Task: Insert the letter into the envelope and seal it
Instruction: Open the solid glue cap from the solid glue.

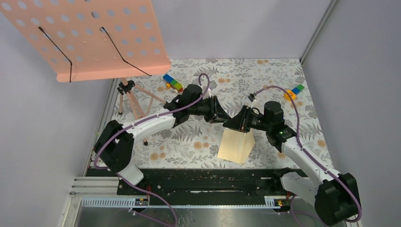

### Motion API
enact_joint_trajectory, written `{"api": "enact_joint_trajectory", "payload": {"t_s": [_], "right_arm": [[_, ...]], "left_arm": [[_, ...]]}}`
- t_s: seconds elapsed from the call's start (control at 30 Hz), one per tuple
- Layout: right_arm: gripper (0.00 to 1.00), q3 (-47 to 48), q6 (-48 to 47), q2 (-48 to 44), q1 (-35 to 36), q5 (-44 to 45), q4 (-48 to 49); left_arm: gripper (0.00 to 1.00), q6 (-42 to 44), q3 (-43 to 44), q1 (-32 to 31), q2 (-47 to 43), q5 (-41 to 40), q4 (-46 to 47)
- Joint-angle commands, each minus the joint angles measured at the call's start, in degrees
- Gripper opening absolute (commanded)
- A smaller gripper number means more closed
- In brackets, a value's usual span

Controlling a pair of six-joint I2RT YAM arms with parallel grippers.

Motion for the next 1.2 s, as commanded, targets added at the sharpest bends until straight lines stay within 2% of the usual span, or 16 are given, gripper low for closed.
{"api": "enact_joint_trajectory", "payload": {"t_s": [0.0, 0.03, 0.07, 0.13, 0.27, 0.5, 0.77, 1.03, 1.1, 1.17], "right_arm": [[0.45, 3.1, -2.2, -0.6, -0.6, -1.3, -3.8], [0.54, 3.5, -2.3, -1.3, -0.9, -1.3, -4.9], [0.59, 3.7, -2.1, -2.2, -1.2, -1.1, -5.3], [0.61, 3.6, -1.2, -3.9, -1.7, -1.1, -5.2], [0.62, 3.2, 2.6, -4.1, -1.8, -4.8, -1.5], [0.62, 0.5, 11.2, -3.0, -1.8, -8.5, 11.4], [0.58, 1.2, 14.8, 0.1, -1.8, -10.6, 17.6], [0.39, 0.3, 15.0, 1.3, -1.8, -10.4, 19.0], [0.27, 0.1, 15.4, 1.6, -1.8, -10.4, 19.7], [0.11, -0.2, 15.5, 1.9, -1.8, -10.4, 19.8]], "left_arm": [[0.00, 0.6, 1.4, 0.7, -3.9, -1.2, 1.8], [0.00, 1.3, 1.6, 0.8, -4.5, -2.1, 1.1], [0.00, 2.2, 2.2, 0.9, -4.9, -2.8, 0.2], [0.00, 3.3, 3.6, 1.2, -5.3, -3.2, -1.3], [0.00, 2.7, 5.0, 1.2, -6.1, -3.7, -1.1], [0.00, 1.6, 4.8, 1.3, -6.1, -3.4, 0.2], [0.00, 0.5, 4.2, 1.2, -6.4, -2.7, 1.6], [0.00, 0.0, 4.0, 1.2, -6.6, -2.5, 2.4], [0.00, -0.2, 3.8, 1.3, -6.5, -2.4, 2.6], [0.00, -0.4, 3.7, 1.3, -6.4, -2.3, 2.8]]}}
